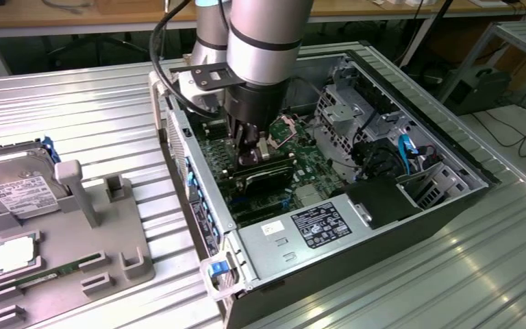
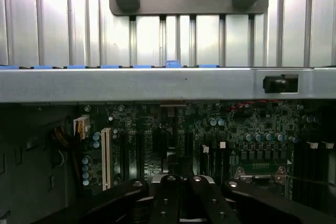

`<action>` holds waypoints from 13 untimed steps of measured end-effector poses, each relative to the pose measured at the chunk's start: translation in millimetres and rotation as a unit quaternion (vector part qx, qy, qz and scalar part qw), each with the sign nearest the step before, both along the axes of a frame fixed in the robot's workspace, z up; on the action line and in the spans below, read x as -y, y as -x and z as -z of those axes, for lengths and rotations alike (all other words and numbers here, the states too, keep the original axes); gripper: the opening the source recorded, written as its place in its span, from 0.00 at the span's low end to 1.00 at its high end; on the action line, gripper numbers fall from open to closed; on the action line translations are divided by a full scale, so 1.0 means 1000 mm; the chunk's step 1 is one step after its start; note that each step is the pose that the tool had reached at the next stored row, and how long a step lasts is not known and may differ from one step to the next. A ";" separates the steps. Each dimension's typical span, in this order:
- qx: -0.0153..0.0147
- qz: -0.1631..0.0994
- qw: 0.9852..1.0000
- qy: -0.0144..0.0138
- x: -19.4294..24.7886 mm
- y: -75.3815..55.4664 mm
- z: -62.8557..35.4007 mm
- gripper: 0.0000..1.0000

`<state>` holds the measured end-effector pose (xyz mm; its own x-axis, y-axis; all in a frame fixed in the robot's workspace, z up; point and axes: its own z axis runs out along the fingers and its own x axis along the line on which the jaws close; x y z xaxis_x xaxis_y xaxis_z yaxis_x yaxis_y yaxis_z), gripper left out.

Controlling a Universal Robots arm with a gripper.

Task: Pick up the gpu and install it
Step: 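Press down on the gpu until it lock into place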

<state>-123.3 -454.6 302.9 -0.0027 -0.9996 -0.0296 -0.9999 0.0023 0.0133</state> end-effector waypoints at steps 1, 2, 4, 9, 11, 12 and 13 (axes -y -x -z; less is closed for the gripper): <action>-0.001 0.000 1.000 0.000 0.0000 -0.002 0.0000 0.11; -0.001 0.000 1.000 0.000 0.0000 -0.004 0.0000 0.11; -0.001 0.000 1.000 0.000 0.0000 -0.005 -0.0001 0.11; -0.001 0.000 1.000 0.000 0.0000 -0.005 0.0000 0.11; -0.001 0.000 1.000 0.000 0.0000 -0.005 0.0000 0.11; -0.001 0.000 1.000 0.000 0.0000 -0.005 -0.0001 0.11; -0.001 0.000 1.000 0.000 0.0000 -0.005 0.0000 0.11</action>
